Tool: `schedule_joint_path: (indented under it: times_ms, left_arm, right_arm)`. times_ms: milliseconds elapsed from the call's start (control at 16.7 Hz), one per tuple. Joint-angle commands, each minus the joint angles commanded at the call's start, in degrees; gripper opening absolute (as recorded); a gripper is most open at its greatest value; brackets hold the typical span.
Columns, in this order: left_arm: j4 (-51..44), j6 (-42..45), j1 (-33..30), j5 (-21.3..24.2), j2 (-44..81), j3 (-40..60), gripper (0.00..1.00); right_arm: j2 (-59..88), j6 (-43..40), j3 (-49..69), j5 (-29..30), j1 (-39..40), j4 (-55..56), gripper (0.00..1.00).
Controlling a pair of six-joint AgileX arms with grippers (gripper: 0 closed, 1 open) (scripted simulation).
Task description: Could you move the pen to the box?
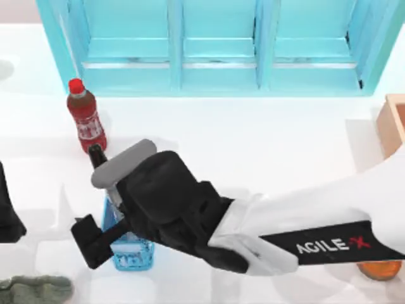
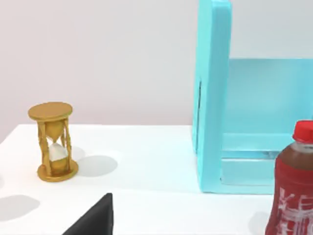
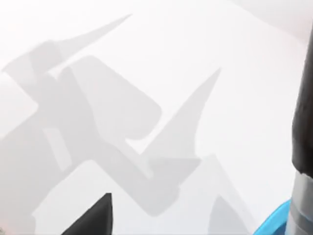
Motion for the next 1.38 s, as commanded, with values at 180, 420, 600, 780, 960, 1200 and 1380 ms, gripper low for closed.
schedule_joint_path:
  times_ms: [180,420,600,780,960,1200,1380]
  left_arm:
    - [0.00,0.00,0.00,0.00,0.00,0.00,1.00]
    - [0.00,0.00,0.00,0.00,0.00,0.00,1.00]
    - [0.00,0.00,0.00,0.00,0.00,0.00,1.00]
    - [0.00,0.00,0.00,0.00,0.00,0.00,1.00]
    - [0.00,0.00,0.00,0.00,0.00,0.00,1.00]
    - [0.00,0.00,0.00,0.00,0.00,0.00,1.00]
    - [0.00,0.00,0.00,0.00,0.00,0.00,1.00]
  right_arm:
    - [1.03,-0.07,0.88,-0.08,-0.13,0.33,1.00]
    - [1.03,-0.07,0.88,-0.08,-0.13,0.33,0.85]
    - [1.03,-0.07,0.88,-0.08,-0.13,0.33,0.62]
    - [1.03,-0.07,0.88,-0.08,-0.13,0.33,0.40]
    - [1.03,-0.07,0.88,-0.08,-0.13,0.33,0.17]
    - [1.03,-0.07,0.88,-0.08,-0.13,0.33,0.00]
    - [1.03,-0.07,0.88,-0.08,-0.13,0.33,0.00]
